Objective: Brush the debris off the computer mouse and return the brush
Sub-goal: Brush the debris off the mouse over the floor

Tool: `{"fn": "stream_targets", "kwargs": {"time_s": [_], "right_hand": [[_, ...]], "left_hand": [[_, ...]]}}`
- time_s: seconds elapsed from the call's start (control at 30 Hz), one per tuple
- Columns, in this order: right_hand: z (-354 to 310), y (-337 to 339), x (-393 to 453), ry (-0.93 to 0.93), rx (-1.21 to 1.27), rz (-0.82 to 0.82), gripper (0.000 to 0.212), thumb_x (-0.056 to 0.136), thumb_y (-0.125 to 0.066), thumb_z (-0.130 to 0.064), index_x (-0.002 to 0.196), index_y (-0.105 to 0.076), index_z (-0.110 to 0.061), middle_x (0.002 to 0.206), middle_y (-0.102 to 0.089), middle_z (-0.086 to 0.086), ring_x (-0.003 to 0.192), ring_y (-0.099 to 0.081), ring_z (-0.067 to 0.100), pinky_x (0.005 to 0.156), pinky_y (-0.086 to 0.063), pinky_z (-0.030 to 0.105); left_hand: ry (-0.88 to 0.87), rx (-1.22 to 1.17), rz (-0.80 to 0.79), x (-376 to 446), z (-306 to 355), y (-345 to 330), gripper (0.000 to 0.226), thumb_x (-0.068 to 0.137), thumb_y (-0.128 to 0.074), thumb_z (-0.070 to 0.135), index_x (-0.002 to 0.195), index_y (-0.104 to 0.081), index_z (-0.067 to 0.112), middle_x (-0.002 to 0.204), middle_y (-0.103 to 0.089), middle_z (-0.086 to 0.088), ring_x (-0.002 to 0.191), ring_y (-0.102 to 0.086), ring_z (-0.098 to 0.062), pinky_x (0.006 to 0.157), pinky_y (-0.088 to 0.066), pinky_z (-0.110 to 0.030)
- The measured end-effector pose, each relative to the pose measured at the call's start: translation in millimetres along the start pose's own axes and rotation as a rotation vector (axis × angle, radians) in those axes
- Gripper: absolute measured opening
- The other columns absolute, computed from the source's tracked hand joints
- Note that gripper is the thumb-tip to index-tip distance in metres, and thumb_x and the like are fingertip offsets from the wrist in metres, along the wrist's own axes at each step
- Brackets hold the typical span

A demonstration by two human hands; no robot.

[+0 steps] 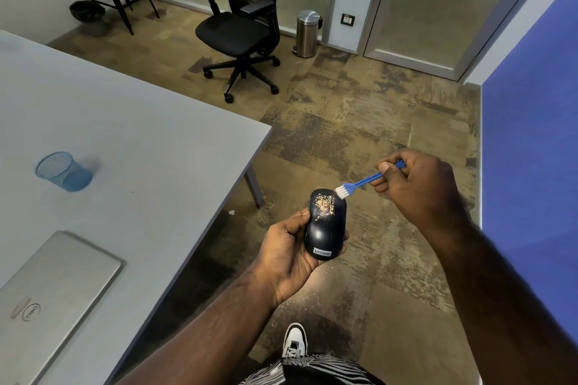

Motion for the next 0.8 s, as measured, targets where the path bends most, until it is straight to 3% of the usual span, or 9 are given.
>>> {"fn": "stream_targets", "kwargs": {"time_s": [0.13, 0.27, 0.37, 0.6, 0.8], "right_hand": [[3, -3, 6, 0.0, -0.057, 0.034, 0.011, 0.094, -0.059, -0.014, 0.095, -0.07, -0.011, 0.073, -0.073, -0.002, 0.069, -0.072, 0.011, 0.07, -0.062, 0.039], [-2, 4, 1, 0.016, 0.081, 0.04, 0.012, 0.095, -0.059, -0.01, 0.095, -0.07, -0.009, 0.071, -0.073, 0.001, 0.06, -0.072, 0.005, 0.063, -0.061, 0.03], [-2, -2, -3, 0.016, 0.066, -0.021, 0.011, 0.094, -0.06, -0.01, 0.092, -0.071, -0.011, 0.069, -0.072, 0.0, 0.058, -0.072, 0.005, 0.061, -0.062, 0.036], [-2, 2, 0, 0.008, 0.047, 0.039, 0.012, 0.095, -0.059, -0.012, 0.096, -0.07, -0.015, 0.068, -0.07, -0.007, 0.062, -0.072, 0.006, 0.067, -0.063, 0.039], [-16, 2, -17, 0.125, 0.099, -0.111, 0.01, 0.093, -0.06, -0.008, 0.09, -0.069, -0.01, 0.067, -0.071, -0.002, 0.057, -0.071, 0.003, 0.059, -0.062, 0.037]], "left_hand": [[0.004, -0.003, -0.002, -2, -1, 0, 0.051, 0.088, -0.048, 0.022, 0.134, -0.05, 0.0, 0.135, -0.053, -0.032, 0.102, -0.06, -0.044, 0.092, -0.047, -0.051], [-0.006, -0.006, 0.009, -4, 2, 2, 0.048, 0.089, -0.046, 0.021, 0.132, -0.052, 0.001, 0.129, -0.058, -0.031, 0.098, -0.062, -0.044, 0.088, -0.049, -0.05], [-0.009, -0.002, 0.019, -5, 3, 3, 0.052, 0.086, -0.048, 0.022, 0.133, -0.051, 0.0, 0.129, -0.056, -0.032, 0.098, -0.062, -0.043, 0.086, -0.05, -0.048], [0.003, -0.004, 0.03, -5, 2, 2, 0.051, 0.088, -0.047, 0.022, 0.133, -0.051, 0.0, 0.133, -0.055, -0.031, 0.1, -0.062, -0.044, 0.089, -0.049, -0.05], [-0.014, -0.011, 0.06, -4, 7, 3, 0.044, 0.097, -0.039, 0.024, 0.129, -0.055, -0.001, 0.118, -0.063, -0.029, 0.095, -0.064, -0.04, 0.087, -0.051, -0.047]]}}
Point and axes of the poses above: each hand's wrist, its own x-axis towards the middle knuckle, its own y-axis out of the back of the hand, z = x × y, the point moved 6 cm from there along x, towards the middle knuckle
